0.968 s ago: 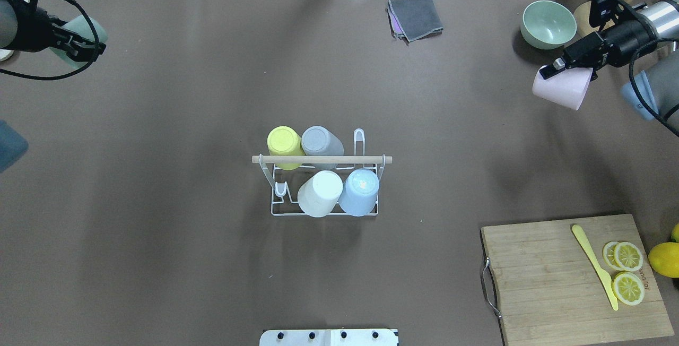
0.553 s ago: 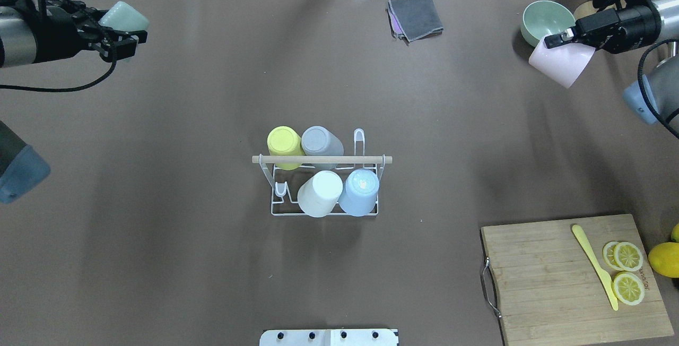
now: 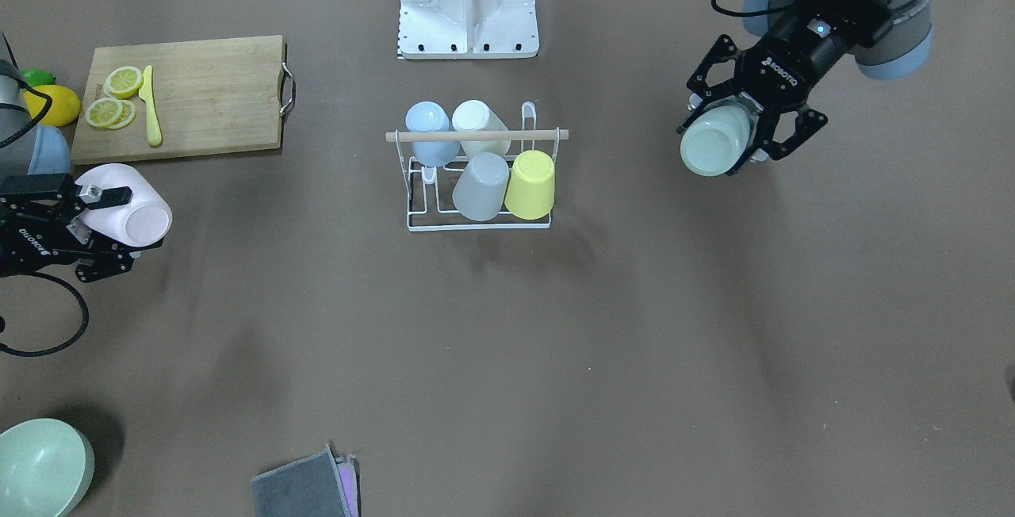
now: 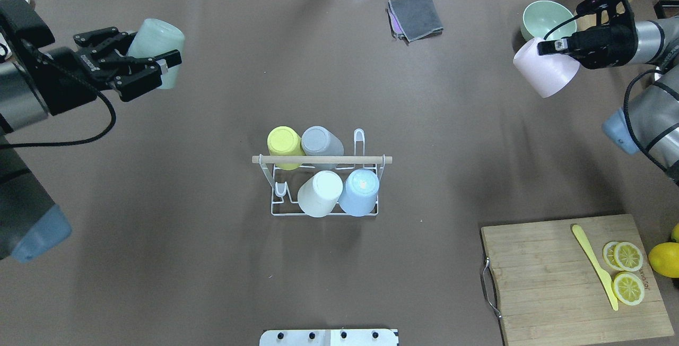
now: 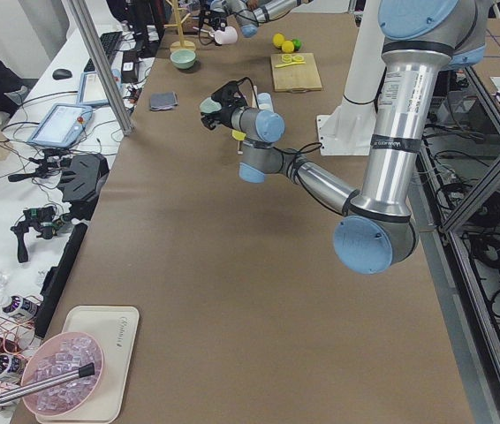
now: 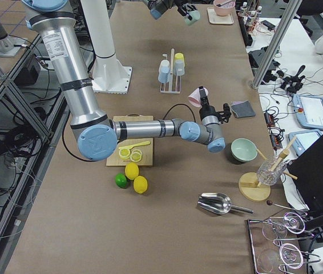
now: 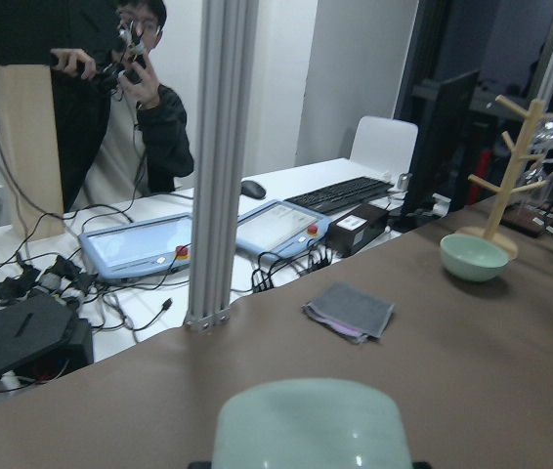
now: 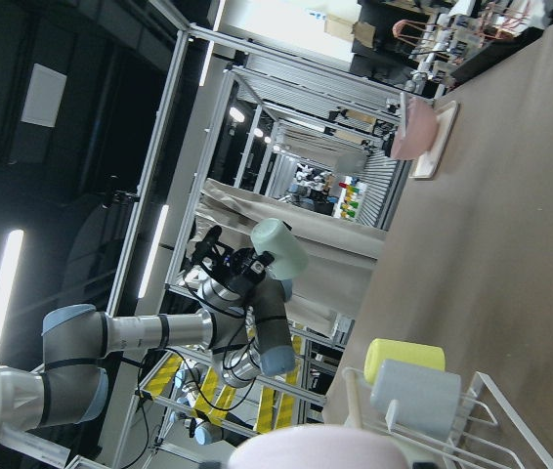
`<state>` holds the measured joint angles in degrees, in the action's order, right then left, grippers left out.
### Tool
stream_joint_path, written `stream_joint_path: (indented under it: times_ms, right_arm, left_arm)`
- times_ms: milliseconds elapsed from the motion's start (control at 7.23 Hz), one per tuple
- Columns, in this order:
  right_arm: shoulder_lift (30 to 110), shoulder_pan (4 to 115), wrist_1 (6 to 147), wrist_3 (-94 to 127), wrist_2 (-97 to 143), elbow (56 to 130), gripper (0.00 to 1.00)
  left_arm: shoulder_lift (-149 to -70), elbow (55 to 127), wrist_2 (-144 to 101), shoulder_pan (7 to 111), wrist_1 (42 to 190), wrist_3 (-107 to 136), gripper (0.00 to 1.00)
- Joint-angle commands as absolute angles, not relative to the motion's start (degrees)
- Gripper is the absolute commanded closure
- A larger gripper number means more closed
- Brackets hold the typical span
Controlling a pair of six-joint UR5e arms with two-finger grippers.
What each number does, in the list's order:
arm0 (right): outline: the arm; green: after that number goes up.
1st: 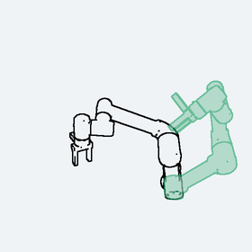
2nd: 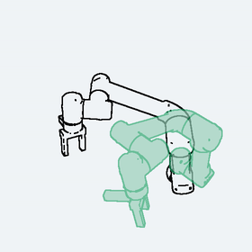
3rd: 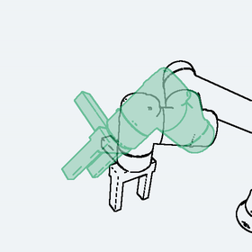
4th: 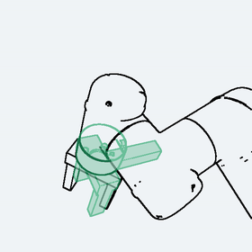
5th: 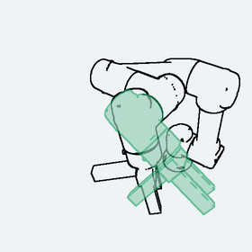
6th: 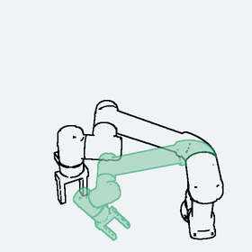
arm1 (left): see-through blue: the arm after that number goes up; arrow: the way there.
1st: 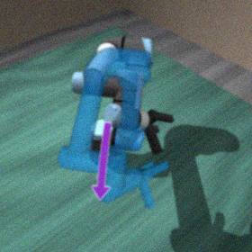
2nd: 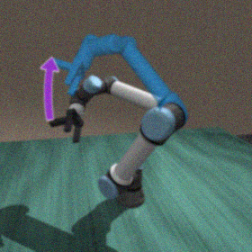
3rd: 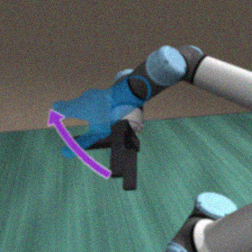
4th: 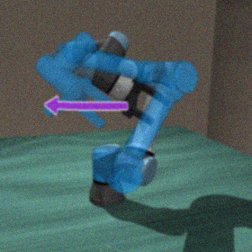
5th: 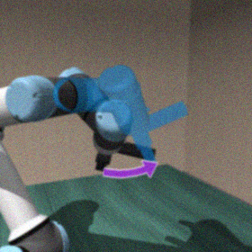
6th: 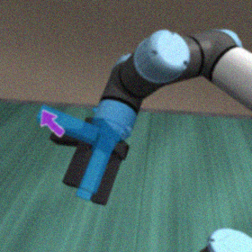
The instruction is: Place cup on cup holder
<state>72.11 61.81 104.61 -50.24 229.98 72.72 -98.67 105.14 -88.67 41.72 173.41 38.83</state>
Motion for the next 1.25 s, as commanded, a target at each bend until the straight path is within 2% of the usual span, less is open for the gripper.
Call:
stream_joint_path:
  times_ms: [0, 138, 415, 692, 1107]
  right_arm:
    - [71.7, 57.1, 103.3, -60.0, 238.8, 72.4, 0.69]
    - [71.4, 55.6, 103.3, -64.8, 242.6, 72.4, 0.69]
    - [69.5, 52.7, 103.4, -71.4, 243.6, 71.6, 0.73]
    - [68.1, 52.1, 103.4, -79.2, 243.7, 71.4, 0.73]
    - [65.8, 51.0, 103.3, -92.1, 243.7, 71.8, 0.73]
  left_arm:
    - [-98.3, 105.1, -66.5, 24.7, 181.6, 32.7, 1.00]
    - [-98.3, 105.2, -61.1, 21.0, 183.8, 29.7, 1.00]
    - [-98.7, 105.0, -60.7, 20.0, 189.0, 21.3, 1.00]
    - [-98.4, 104.2, -53.1, 12.3, 195.9, 14.4, 1.00]
    - [-98.6, 103.4, -51.9, 14.5, 196.0, 13.3, 1.00]
